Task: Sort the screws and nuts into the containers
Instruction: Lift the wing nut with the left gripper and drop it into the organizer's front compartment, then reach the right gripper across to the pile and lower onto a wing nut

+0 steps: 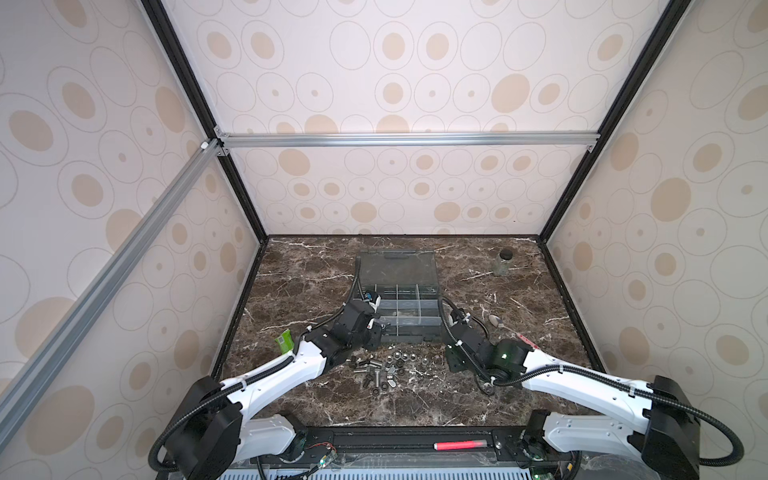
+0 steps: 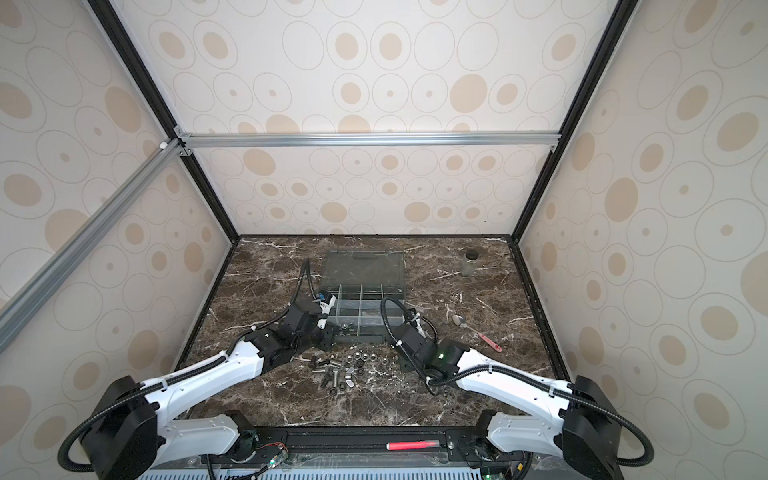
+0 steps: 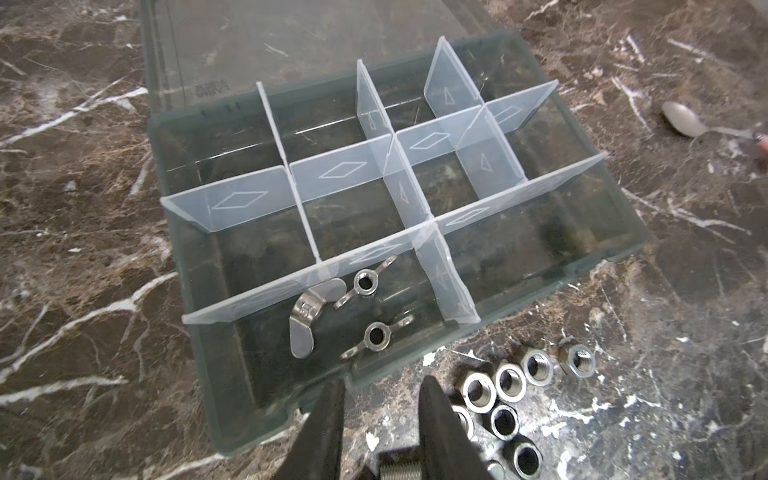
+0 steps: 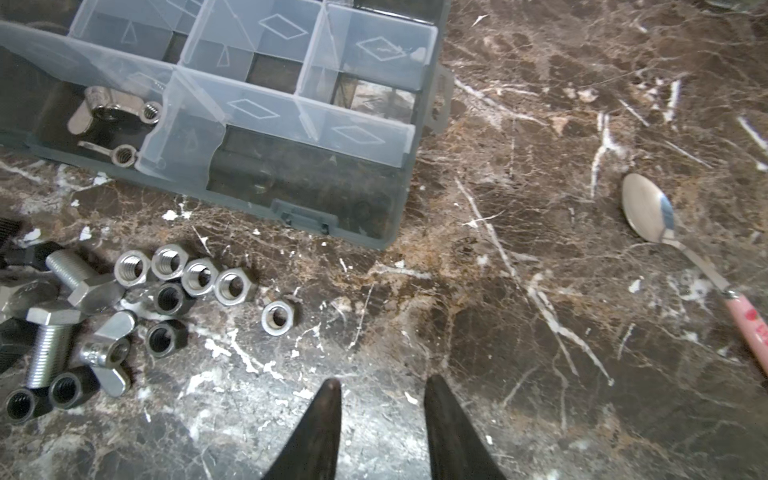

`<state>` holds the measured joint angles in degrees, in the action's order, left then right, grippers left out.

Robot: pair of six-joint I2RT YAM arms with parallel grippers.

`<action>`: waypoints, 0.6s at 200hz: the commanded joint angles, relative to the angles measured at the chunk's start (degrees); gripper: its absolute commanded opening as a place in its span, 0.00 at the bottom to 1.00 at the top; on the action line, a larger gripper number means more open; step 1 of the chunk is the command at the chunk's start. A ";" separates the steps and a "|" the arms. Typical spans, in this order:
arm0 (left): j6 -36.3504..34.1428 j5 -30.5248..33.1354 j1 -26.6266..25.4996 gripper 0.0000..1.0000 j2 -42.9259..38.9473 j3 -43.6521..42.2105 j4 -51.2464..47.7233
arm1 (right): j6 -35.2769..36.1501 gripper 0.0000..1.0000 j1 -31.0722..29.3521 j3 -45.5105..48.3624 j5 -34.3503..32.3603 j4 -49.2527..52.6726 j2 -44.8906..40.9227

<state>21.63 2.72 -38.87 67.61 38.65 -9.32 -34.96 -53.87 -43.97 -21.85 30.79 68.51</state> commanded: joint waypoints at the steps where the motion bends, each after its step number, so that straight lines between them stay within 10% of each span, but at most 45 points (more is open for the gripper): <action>1: 4.62 0.61 0.61 0.34 -4.80 -2.46 2.41 | 0.18 0.36 0.26 -2.95 3.36 0.61 3.44; 120: 9.42 3.77 1.87 0.35 -14.59 -8.71 0.55 | -2.31 0.34 -8.66 -10.21 12.12 -5.16 20.05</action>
<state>28.23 5.15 -37.60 54.43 30.94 -8.38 -36.07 -59.92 -50.96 -11.66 26.24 85.60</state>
